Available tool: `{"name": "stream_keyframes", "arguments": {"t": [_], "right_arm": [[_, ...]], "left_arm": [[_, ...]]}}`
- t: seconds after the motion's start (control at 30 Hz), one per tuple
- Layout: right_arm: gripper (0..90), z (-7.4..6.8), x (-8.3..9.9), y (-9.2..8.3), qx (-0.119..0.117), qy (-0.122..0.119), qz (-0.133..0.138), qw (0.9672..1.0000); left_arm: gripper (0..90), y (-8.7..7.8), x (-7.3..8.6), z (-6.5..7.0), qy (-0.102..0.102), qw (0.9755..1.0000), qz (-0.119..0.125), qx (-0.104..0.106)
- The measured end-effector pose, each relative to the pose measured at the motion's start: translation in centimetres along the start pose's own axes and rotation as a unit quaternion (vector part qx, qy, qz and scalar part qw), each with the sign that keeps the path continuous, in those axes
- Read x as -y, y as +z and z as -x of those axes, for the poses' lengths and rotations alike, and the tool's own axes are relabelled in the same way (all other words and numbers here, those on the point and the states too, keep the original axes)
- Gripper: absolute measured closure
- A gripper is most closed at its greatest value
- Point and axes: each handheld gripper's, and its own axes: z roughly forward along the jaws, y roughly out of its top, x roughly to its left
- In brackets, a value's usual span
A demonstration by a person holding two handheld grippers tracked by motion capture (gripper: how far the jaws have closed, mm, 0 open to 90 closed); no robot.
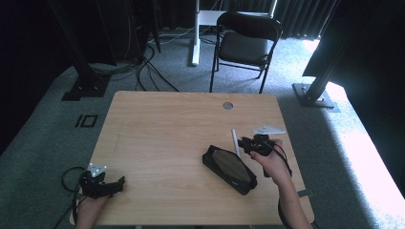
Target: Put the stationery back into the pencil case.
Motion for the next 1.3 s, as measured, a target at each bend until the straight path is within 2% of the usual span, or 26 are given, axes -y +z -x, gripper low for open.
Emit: {"name": "stream_keyframes", "arguments": {"t": [0.23,0.3,0.37,0.6,0.9,1.3], "right_arm": [[71.3,1.6,0.4,1.1,0.045,0.027,0.013,0.9985],[70.6,1.8,0.4,1.2,0.05,0.033,0.014,0.9981],[69.7,2.5,0.6,1.9,0.069,0.04,0.01,0.9968],[67.6,3.8,1.0,3.3,0.097,0.063,-0.002,0.9932],[61.7,4.7,1.6,5.5,0.101,0.105,-0.01,0.9893],[56.9,5.0,1.5,7.6,0.113,0.118,-0.036,0.9859]], "left_arm": [[0.4,0.0,0.0,0.0,0.0,1.0,0.0,0.0],[0.4,0.0,0.0,0.0,0.0,1.0,0.0,0.0],[0.4,0.0,0.0,0.0,0.0,1.0,0.0,0.0],[0.4,0.0,0.0,0.0,0.0,1.0,0.0,0.0],[0.4,0.0,0.0,0.0,0.0,1.0,0.0,0.0],[0.4,0.0,0.0,0.0,0.0,1.0,0.0,0.0]]}}
